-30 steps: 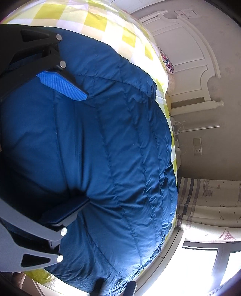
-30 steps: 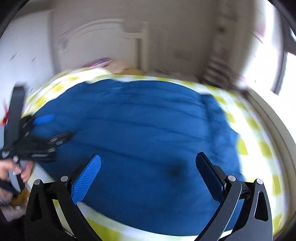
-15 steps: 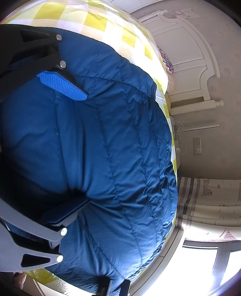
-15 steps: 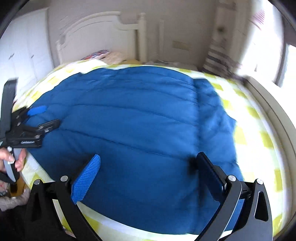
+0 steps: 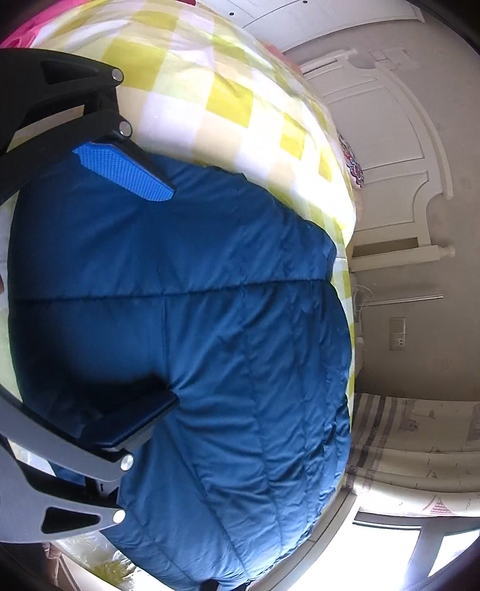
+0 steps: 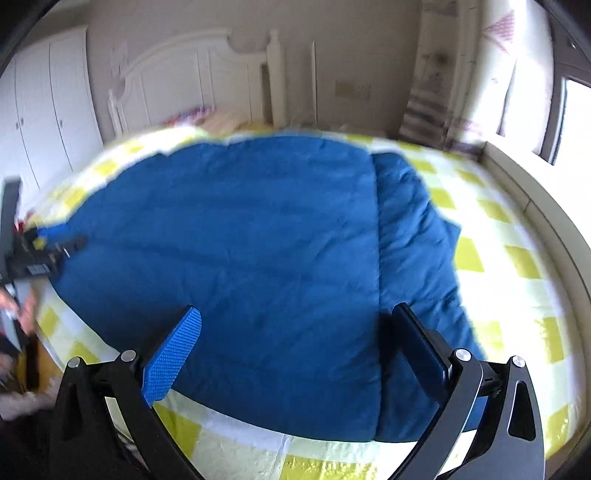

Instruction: Fold large clothes

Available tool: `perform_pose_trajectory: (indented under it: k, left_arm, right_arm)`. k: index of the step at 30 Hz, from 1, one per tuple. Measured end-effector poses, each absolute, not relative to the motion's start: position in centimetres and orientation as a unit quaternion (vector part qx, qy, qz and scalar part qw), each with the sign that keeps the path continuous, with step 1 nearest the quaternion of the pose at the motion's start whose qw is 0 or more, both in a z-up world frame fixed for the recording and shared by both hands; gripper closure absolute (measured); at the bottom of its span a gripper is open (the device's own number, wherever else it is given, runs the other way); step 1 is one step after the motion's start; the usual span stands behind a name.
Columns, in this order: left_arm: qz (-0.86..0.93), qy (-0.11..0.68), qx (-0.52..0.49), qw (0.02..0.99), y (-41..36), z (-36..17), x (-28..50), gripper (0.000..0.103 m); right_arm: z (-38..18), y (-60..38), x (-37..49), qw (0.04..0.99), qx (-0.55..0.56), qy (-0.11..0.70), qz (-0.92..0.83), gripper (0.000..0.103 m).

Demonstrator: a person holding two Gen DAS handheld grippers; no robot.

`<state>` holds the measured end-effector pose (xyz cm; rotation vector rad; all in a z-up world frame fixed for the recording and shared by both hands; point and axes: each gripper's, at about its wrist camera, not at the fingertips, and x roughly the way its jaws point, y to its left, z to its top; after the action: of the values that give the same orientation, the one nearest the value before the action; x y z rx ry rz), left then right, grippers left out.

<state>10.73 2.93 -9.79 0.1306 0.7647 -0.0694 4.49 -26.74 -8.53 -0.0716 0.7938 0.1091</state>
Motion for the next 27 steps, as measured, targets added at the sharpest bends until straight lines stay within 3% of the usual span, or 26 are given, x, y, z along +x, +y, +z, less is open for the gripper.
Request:
perform_pose_trajectory:
  k: [6, 13, 22, 27]
  left_arm:
    - [-0.035, 0.375, 0.053, 0.925, 3.6, -10.1, 10.8, 0.002]
    - [-0.015, 0.367, 0.064, 0.928, 2.6, -10.6, 10.8, 0.002]
    - [-0.031, 0.374, 0.049, 0.926, 3.2, -10.7, 11.1, 0.002]
    - [-0.034, 0.371, 0.045, 0.927, 3.1, -10.9, 10.8, 0.002]
  right_arm:
    - [-7.3, -31.9, 1.1, 0.918, -0.001, 0.397, 0.002, 0.005]
    - [-9.3, -36.7, -3.7, 0.891, 0.198, 0.404, 0.058, 0.005]
    - [-10.5, -33.8, 4.3, 0.881, 0.249, 0.399, 0.044, 0.004]
    - [-10.9, -34.0, 7.8, 0.878, 0.315, 0.356, 0.043, 0.004]
